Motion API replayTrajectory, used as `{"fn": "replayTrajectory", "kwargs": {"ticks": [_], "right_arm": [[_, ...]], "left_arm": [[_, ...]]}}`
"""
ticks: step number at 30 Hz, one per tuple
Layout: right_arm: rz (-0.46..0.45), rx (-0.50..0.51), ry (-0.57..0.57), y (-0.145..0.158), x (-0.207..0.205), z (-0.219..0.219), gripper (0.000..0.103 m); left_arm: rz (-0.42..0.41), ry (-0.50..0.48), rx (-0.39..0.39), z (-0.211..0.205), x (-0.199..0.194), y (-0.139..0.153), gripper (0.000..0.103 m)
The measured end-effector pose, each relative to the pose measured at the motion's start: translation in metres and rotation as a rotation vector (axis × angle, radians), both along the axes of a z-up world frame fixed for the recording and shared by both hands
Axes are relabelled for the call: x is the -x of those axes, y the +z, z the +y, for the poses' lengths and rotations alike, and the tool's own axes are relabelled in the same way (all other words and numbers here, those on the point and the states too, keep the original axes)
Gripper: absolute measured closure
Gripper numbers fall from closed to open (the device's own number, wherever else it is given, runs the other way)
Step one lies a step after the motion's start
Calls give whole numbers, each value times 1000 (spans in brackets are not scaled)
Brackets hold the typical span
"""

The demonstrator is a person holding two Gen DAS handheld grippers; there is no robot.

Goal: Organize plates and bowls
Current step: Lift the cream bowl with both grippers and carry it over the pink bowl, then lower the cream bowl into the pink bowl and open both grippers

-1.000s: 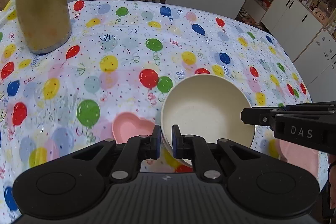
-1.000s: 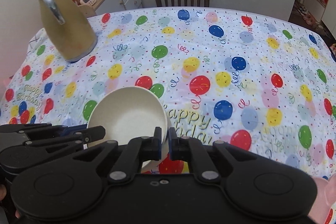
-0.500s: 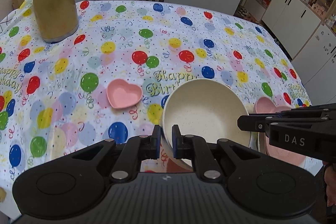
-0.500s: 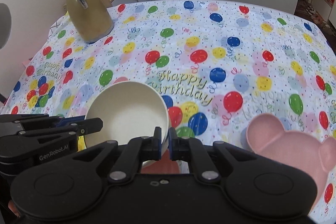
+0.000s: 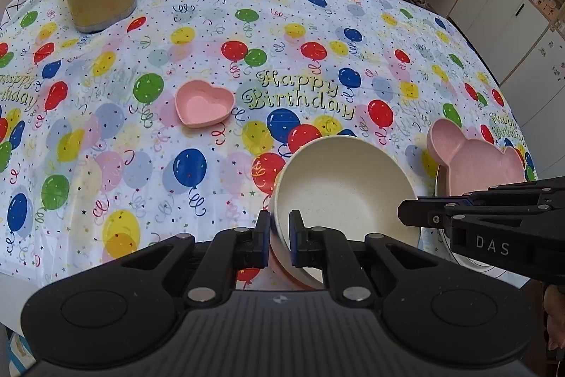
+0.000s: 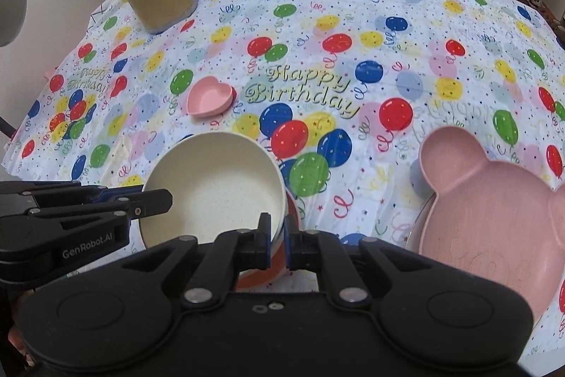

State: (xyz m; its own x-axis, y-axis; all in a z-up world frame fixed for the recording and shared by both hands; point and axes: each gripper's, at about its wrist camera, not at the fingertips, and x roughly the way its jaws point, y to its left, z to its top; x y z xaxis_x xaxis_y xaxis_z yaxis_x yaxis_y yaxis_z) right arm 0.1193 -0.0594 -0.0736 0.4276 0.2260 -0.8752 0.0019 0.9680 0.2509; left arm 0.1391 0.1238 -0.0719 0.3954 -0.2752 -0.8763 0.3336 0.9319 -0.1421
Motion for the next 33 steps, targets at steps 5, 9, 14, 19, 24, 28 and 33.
{"fn": "replayTrajectory", "kwargs": {"ticks": [5,9,14,19,24,28,33], "right_arm": [[15,2,7,-6,0,1,97],[32,5,4,-11,0,1,97],[39,13,7,-11,0,1,97],[43,8,13,-13,-1,0,95],[39,13,12,-11,-1,-1,86],[22,23,20,-2,-1,-2,84],[-22,22,42,16,-7,-2,81]], "left_arm": [[12,7,-9,-1,-1,-8,93],[20,5,-13,-3,0,-12,93],[23,6,-13,-4,0,-14,93],[29,7,-5,-3,-2,-15,93],[22,7,6,-1,-2,-12,93],[5,-5,13,3,-1,-2,93],[-32,1,19,10,-3,13,92]]}}
